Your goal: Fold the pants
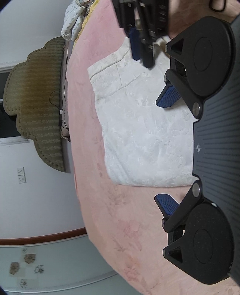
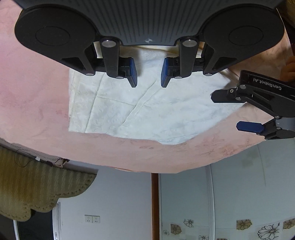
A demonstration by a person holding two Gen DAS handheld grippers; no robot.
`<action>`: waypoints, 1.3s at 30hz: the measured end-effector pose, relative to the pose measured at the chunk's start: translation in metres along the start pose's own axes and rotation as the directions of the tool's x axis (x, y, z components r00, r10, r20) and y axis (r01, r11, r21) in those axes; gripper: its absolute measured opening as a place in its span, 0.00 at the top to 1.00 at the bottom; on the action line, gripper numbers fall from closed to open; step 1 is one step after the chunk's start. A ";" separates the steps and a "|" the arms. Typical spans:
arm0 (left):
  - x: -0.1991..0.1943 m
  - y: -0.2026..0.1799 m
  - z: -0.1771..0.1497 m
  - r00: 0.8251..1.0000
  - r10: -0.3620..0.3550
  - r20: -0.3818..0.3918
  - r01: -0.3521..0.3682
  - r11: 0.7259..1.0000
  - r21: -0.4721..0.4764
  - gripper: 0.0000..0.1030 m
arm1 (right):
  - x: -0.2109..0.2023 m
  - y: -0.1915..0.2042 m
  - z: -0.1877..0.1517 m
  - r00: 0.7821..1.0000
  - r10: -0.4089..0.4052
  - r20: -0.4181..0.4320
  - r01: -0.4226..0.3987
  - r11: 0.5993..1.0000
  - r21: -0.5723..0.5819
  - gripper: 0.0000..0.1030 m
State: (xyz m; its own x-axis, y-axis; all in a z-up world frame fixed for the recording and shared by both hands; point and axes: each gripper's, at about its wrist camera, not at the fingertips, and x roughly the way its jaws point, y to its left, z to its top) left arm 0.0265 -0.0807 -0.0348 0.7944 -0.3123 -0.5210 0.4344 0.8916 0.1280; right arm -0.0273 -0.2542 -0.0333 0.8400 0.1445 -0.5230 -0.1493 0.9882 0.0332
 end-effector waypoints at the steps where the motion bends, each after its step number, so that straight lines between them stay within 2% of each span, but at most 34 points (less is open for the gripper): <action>1: 0.001 0.001 0.000 1.000 -0.001 -0.006 0.001 1.000 -0.003 0.01 | 0.002 0.000 -0.003 1.000 0.001 -0.003 -0.001 1.000 -0.004 0.74; 4: 0.004 0.004 0.000 1.000 -0.013 -0.013 0.012 1.000 -0.022 0.01 | -0.003 -0.008 -0.003 1.000 0.027 0.016 -0.027 0.998 0.048 0.74; 7: 0.008 0.017 0.003 0.999 -0.026 -0.022 0.025 0.998 -0.065 0.01 | -0.012 -0.025 -0.001 0.999 0.003 0.052 -0.008 0.996 0.094 0.70; 8: 0.010 0.025 0.004 0.999 -0.033 -0.026 0.030 0.996 -0.088 0.01 | -0.016 -0.036 -0.001 0.998 -0.006 0.062 -0.002 0.991 0.132 0.59; 9: 0.013 0.035 0.005 0.998 -0.052 -0.032 0.047 0.991 -0.123 0.01 | -0.019 -0.048 -0.002 0.997 -0.016 0.076 0.003 0.985 0.173 0.39; 10: 0.017 0.046 0.006 0.996 -0.080 -0.041 0.072 0.983 -0.166 0.01 | -0.022 -0.059 -0.004 0.995 -0.027 0.091 0.007 0.977 0.212 0.32; 11: 0.022 0.059 0.007 0.992 -0.114 -0.051 0.100 0.970 -0.220 0.02 | -0.023 -0.072 -0.007 0.995 -0.030 0.099 0.004 0.967 0.256 0.30; 13: 0.033 0.086 0.007 0.977 -0.205 -0.060 0.171 0.919 -0.355 0.02 | -0.020 -0.098 -0.011 0.997 -0.009 0.079 -0.019 0.940 0.342 0.30; 15: 0.047 0.109 0.007 0.952 -0.299 -0.068 0.236 0.855 -0.463 0.02 | -0.012 -0.117 -0.015 0.998 0.034 0.061 -0.056 0.916 0.398 0.31; 17: 0.061 0.122 0.007 0.926 -0.372 -0.069 0.284 0.804 -0.522 0.02 | 0.002 -0.131 -0.019 0.997 0.076 0.031 -0.082 0.891 0.447 0.31; 18: 0.068 0.124 0.008 0.912 -0.404 -0.072 0.307 0.788 -0.533 0.02 | 0.009 -0.136 -0.021 0.994 0.110 0.024 -0.108 0.879 0.465 0.31; 20: 0.076 0.126 0.009 0.891 -0.449 -0.068 0.346 0.769 -0.537 0.02 | 0.018 -0.141 -0.023 0.984 0.174 0.040 -0.170 0.852 0.495 0.32; 23: 0.085 0.121 0.013 0.867 -0.494 -0.060 0.396 0.757 -0.519 0.02 | 0.028 -0.140 -0.019 0.970 0.239 0.054 -0.233 0.833 0.501 0.36; 25: 0.091 0.117 0.014 0.858 -0.512 -0.051 0.412 0.743 -0.527 0.02 | 0.034 -0.132 -0.013 0.975 0.219 0.040 -0.211 0.854 0.476 0.43; 26: 0.093 0.115 0.014 0.857 -0.514 -0.048 0.414 0.740 -0.529 0.12 | 0.036 -0.128 -0.011 0.978 0.204 0.034 -0.196 0.862 0.467 0.51; 27: 0.093 0.113 0.014 0.859 -0.510 -0.049 0.410 0.742 -0.530 0.21 | 0.036 -0.126 -0.009 0.981 0.191 0.035 -0.185 0.866 0.465 0.55; 28: 0.093 0.109 0.014 0.873 -0.483 -0.067 0.382 0.763 -0.522 0.40 | 0.036 -0.123 -0.007 0.983 0.181 0.039 -0.179 0.870 0.459 0.57; 29: 0.092 0.106 0.014 0.895 -0.438 -0.086 0.341 0.794 -0.504 0.59 | 0.033 -0.119 -0.006 0.985 0.169 0.045 -0.171 0.880 0.442 0.63; 30: 0.089 0.105 0.014 0.904 -0.419 -0.083 0.330 0.808 -0.488 0.64 | 0.029 -0.115 -0.005 0.987 0.153 0.052 -0.160 0.892 0.422 0.67; 31: 0.086 0.105 0.014 0.910 -0.409 -0.068 0.330 0.815 -0.476 0.75 | 0.025 -0.109 -0.004 0.988 0.139 0.061 -0.152 0.902 0.404 0.69; 32: 0.080 0.106 0.014 0.918 -0.393 -0.051 0.327 0.824 -0.463 0.82 | 0.022 -0.105 -0.001 0.989 0.126 0.072 -0.144 0.912 0.384 0.73; 35: 0.065 0.106 0.018 0.937 -0.350 0.005 0.320 0.850 -0.419 0.89 | 0.011 -0.093 0.010 0.988 0.111 0.111 -0.141 0.937 0.321 0.78; 39: 0.052 0.101 0.033 0.959 -0.279 0.053 0.281 0.907 -0.313 0.90 | 0.006 -0.076 0.034 0.988 0.090 0.127 -0.116 0.969 0.218 0.79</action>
State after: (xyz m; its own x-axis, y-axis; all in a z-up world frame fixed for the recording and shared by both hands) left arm 0.1254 -0.0175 -0.0210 0.6631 -0.5656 -0.4903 0.4846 0.8236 -0.2947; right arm 0.0064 -0.3264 -0.0098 0.8824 0.2383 -0.4057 -0.1289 0.9517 0.2786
